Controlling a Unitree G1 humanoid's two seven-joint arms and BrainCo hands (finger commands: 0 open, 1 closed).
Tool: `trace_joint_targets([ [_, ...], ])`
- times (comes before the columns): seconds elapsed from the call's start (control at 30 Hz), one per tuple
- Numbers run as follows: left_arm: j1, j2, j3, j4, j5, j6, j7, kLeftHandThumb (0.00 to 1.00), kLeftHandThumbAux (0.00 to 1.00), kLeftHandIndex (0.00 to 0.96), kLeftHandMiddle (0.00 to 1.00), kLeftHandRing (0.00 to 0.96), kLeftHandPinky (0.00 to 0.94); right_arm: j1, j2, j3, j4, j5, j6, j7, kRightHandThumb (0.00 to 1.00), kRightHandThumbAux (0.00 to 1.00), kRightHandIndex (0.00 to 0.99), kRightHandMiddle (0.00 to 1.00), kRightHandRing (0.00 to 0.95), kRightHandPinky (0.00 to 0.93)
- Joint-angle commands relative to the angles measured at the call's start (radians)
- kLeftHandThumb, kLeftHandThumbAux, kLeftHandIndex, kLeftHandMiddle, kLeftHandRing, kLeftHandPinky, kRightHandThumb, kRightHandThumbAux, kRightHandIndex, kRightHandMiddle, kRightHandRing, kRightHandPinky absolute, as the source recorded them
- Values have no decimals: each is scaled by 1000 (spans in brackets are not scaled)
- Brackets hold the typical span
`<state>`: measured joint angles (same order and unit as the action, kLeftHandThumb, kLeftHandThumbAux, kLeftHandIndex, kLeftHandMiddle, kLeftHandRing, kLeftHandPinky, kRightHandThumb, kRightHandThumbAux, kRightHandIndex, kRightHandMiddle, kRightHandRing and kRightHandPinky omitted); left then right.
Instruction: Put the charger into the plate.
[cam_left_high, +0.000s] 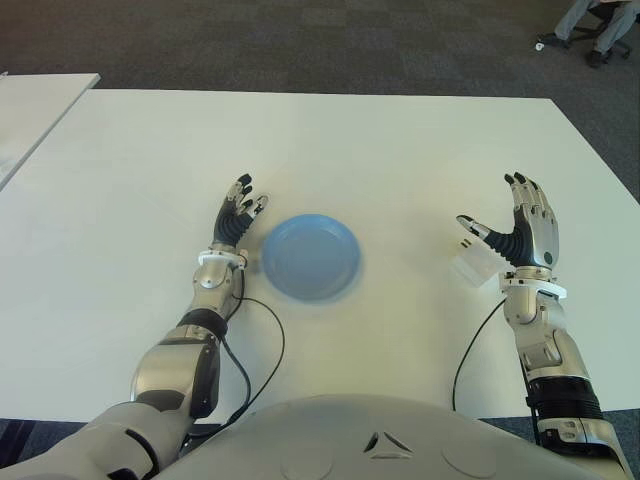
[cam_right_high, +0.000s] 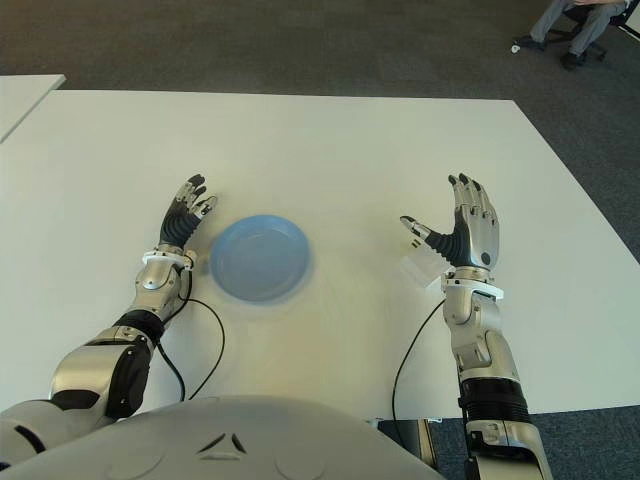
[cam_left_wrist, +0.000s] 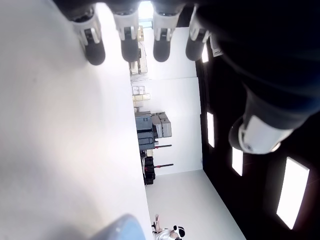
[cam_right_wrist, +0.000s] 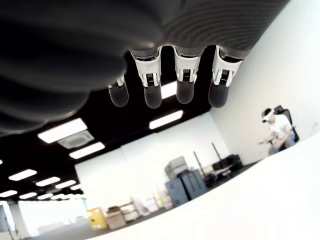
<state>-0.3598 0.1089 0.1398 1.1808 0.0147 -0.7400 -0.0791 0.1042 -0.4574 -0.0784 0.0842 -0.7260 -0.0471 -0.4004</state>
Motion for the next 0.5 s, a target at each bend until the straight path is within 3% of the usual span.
trace_joint_targets([
  [0.03, 77, -36, -7, 68, -1, 69, -18, 153, 558, 0, 51, 64, 116, 32, 22, 7, -40, -11, 90, 37, 369, 260, 0, 0, 0, 28],
  [0.5, 80, -26, -9, 64, 3, 58, -23, 128, 601, 0, 47, 60, 107, 65, 48, 44, -51, -20, 204, 45, 359, 190, 0, 0, 0, 3],
])
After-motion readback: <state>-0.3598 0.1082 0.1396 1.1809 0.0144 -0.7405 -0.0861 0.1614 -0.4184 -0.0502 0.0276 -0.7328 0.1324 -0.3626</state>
